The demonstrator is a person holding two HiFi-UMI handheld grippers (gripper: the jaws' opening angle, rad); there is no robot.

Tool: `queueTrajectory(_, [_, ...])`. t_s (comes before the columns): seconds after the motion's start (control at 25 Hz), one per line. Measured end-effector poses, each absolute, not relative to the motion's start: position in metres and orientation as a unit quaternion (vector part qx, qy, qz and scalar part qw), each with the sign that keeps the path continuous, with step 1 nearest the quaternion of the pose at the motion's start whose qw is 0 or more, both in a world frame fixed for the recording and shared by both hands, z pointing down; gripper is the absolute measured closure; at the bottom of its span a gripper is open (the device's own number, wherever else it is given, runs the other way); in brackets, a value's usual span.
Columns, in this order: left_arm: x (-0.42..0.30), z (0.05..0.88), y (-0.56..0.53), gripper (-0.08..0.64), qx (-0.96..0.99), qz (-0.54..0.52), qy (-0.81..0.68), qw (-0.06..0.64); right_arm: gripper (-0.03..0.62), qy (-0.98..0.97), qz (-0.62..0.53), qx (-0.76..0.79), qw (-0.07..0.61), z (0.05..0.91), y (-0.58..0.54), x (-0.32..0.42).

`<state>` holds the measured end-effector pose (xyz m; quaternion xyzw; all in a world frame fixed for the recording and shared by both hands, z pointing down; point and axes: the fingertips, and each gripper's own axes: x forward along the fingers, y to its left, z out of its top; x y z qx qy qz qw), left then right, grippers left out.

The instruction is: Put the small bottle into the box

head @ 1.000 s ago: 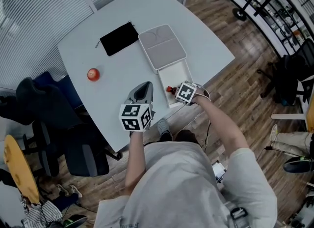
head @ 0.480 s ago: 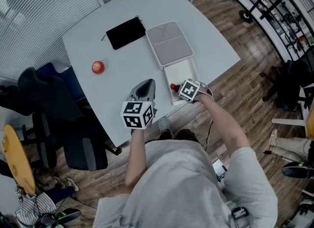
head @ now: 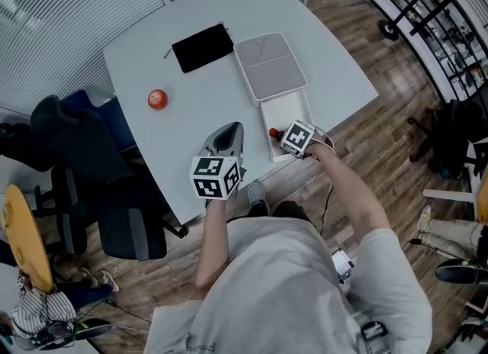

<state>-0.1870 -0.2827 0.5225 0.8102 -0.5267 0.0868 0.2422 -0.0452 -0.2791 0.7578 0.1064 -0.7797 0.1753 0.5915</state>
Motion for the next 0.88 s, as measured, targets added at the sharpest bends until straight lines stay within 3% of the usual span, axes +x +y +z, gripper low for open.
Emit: queueTrajectory(0.88, [-0.16,0.518,-0.261,0.531,0.797,0.069,-0.54,0.262,0.359,-0.839,0.2,0.179,0.473,0.682,-0.283,-0.027])
